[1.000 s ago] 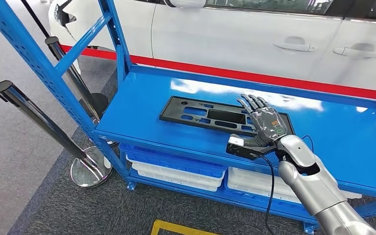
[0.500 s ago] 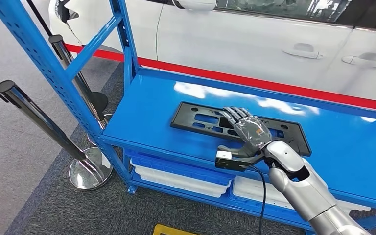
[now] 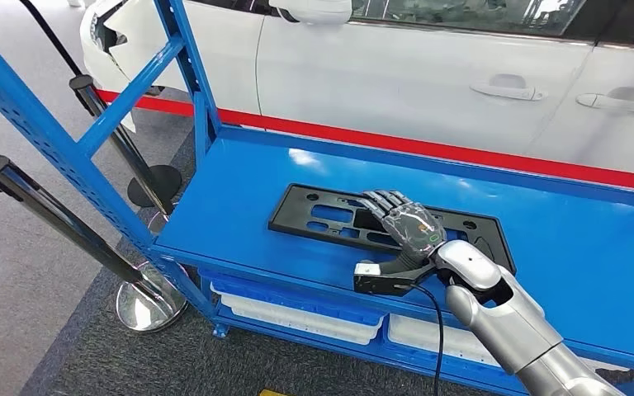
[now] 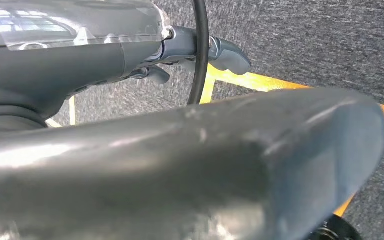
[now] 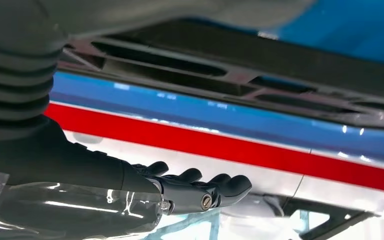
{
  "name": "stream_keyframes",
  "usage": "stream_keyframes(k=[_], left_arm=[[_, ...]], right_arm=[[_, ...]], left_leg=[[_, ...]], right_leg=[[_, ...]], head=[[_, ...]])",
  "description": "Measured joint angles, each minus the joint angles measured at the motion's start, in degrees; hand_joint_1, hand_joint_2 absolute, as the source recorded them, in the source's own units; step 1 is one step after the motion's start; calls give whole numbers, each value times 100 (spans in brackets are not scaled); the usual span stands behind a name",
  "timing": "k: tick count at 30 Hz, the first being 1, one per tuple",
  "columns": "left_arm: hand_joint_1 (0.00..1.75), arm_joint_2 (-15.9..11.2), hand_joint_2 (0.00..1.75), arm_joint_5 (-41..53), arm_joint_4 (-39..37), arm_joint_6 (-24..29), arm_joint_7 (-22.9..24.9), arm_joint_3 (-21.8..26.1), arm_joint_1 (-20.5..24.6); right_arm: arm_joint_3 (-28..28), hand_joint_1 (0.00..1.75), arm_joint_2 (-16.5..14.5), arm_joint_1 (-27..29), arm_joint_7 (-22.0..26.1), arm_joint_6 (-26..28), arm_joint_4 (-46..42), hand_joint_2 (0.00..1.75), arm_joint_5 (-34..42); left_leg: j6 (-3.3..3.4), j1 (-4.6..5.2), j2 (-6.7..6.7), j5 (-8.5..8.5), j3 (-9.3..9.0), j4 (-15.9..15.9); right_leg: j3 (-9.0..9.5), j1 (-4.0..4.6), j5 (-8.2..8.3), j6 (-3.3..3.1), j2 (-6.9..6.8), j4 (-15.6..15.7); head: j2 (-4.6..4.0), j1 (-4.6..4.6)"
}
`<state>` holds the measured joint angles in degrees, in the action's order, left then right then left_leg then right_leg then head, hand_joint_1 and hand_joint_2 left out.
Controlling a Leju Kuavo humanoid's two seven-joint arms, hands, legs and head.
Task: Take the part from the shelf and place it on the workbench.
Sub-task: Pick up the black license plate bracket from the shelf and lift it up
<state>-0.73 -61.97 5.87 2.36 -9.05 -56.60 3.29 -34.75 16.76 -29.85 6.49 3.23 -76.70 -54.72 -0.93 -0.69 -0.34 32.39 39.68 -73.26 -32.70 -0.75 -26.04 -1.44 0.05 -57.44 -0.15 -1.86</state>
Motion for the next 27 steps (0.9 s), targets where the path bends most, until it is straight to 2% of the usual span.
stream_keyframes(k=[2,3,4,6,11,20,27], left_arm=[[0,-1,0,-30,-1,0,-5,-29,2],[0,-1,0,-42,-1,-1,-12,-45,4],[0,-2,0,-50,-1,-2,-22,-57,8],[0,0,0,-74,0,-9,-44,-72,9],[0,9,0,-120,1,-32,-89,-87,7],[0,13,0,-279,-1,-50,-125,-106,12],[0,22,0,-349,-1,-97,-185,-167,11]], right_arm=[[-83,0,-17,-18,-16,-55,43,175,-1],[-124,0,-26,-37,-32,-76,70,175,-11],[-164,0,-33,-60,-51,-93,103,175,-30],[-239,0,-44,-107,-97,-103,182,175,-79],[-379,0,-104,-191,-154,-101,388,175,-145],[-511,0,-195,-334,-344,-70,721,175,-420],[-498,0,-250,-417,-444,9,934,175,-518]], left_leg=[[39,3,0,-509,-251,738],[70,17,0,-691,-403,1117],[101,31,-2,-796,-509,1381],[138,48,-9,-810,-569,1533],[152,50,-29,-822,-565,1558],[201,67,-29,-806,-568,1549],[204,65,-26,-808,-576,1548]], right_leg=[[73,1,-57,24,6,-6],[97,12,-86,45,6,-11],[108,20,-105,67,8,-15],[104,40,-123,103,7,-16],[120,41,-120,50,2,19],[140,25,-104,162,1,64],[140,35,-103,170,2,58]], head=[[0,0],[0,0],[0,0],[0,1],[0,1],[0,1],[0,0]])
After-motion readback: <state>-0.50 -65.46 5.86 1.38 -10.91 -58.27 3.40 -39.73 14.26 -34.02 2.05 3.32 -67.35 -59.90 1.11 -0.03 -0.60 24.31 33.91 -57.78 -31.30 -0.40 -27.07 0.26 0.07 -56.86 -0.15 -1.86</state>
